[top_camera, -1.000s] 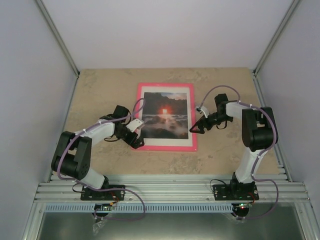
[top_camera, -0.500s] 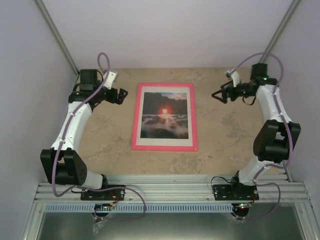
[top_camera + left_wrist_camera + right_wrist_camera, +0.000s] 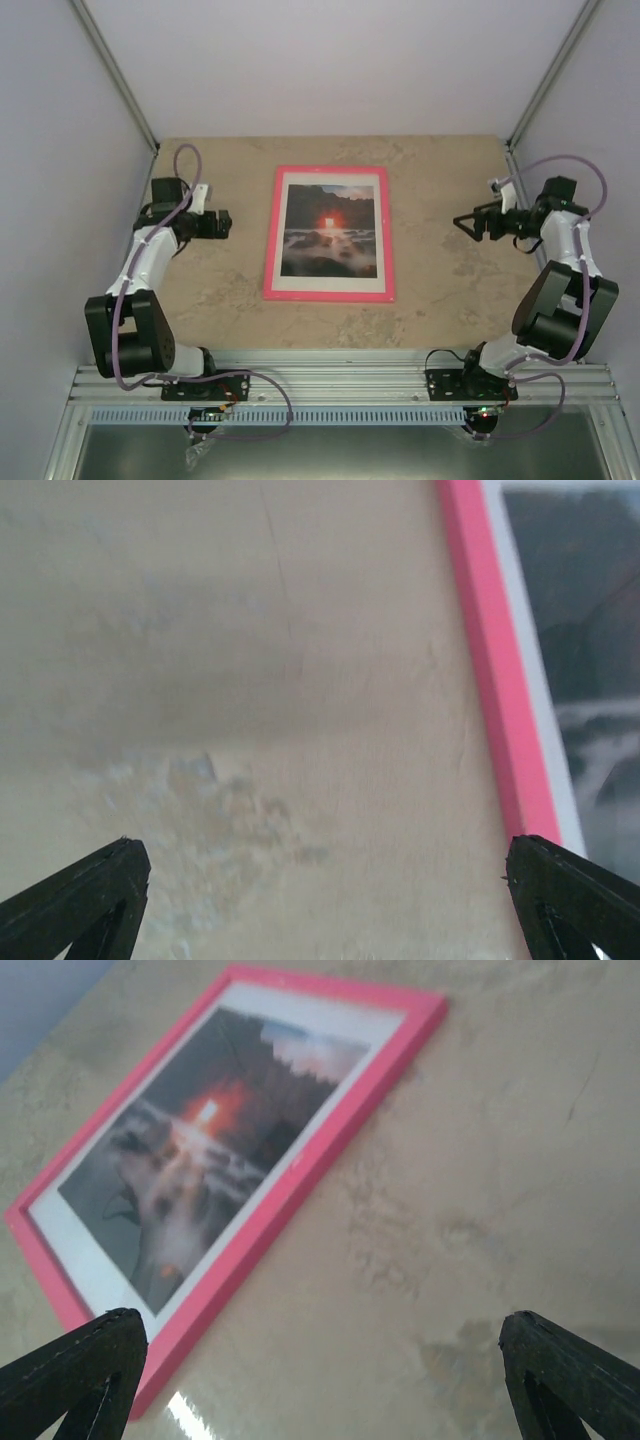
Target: Put the photo into the frame
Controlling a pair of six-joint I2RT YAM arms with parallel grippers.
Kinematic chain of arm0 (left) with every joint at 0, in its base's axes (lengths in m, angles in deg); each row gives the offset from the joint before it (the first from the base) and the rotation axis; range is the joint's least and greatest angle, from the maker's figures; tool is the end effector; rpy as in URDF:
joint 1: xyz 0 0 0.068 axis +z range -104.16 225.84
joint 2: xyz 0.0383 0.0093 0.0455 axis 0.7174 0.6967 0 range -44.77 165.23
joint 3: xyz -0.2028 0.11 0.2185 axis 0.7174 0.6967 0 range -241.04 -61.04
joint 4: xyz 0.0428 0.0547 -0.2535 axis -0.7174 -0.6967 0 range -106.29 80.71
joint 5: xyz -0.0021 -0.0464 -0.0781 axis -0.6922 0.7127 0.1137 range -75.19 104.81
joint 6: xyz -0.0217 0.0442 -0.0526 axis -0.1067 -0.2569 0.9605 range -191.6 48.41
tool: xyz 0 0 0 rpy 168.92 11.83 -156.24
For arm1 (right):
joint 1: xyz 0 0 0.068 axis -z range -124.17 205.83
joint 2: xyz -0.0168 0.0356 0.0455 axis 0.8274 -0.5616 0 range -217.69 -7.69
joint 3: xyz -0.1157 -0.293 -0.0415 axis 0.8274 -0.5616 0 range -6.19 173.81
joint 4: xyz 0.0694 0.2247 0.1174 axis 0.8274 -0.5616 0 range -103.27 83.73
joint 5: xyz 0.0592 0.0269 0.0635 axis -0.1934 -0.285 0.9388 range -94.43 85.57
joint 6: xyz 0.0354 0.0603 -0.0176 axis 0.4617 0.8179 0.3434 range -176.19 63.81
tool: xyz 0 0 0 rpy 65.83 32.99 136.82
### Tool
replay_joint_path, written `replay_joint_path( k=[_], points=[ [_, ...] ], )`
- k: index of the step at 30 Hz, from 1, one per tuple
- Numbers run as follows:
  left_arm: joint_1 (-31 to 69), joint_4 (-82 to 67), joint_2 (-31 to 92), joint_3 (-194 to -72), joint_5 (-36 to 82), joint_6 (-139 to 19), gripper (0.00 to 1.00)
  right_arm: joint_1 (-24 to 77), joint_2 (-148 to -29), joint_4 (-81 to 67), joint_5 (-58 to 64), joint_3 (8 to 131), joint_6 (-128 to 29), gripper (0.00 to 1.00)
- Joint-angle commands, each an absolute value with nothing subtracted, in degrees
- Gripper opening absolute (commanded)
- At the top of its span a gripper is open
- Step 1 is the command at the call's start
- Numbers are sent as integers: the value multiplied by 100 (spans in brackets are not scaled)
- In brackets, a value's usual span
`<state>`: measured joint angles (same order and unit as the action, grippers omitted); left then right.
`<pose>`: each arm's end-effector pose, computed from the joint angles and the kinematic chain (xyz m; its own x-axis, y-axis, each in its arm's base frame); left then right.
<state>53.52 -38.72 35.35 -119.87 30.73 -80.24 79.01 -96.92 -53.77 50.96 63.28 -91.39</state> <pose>0.3008 0.0242 0.2839 -0.7519 0.0444 -0.6577 0.1583 0.9807 -0.1149 0.3041 -0.0769 0.2973 -0.6530 -0.0765 -0.7535 -0.5451 0.7382 0.3975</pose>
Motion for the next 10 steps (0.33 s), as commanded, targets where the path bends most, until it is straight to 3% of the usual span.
replay_joint_path(
  k=[1,10],
  points=[
    [5386,-3488,3437,-11482,2971,-7939,100,8017,-9383,-5021,5033,5551,-9509,98],
    [5389,-3199,3411,-11185,3238,-7870,99,8019,-9275,-4724,5062,5063,-9420,98]
  ],
)
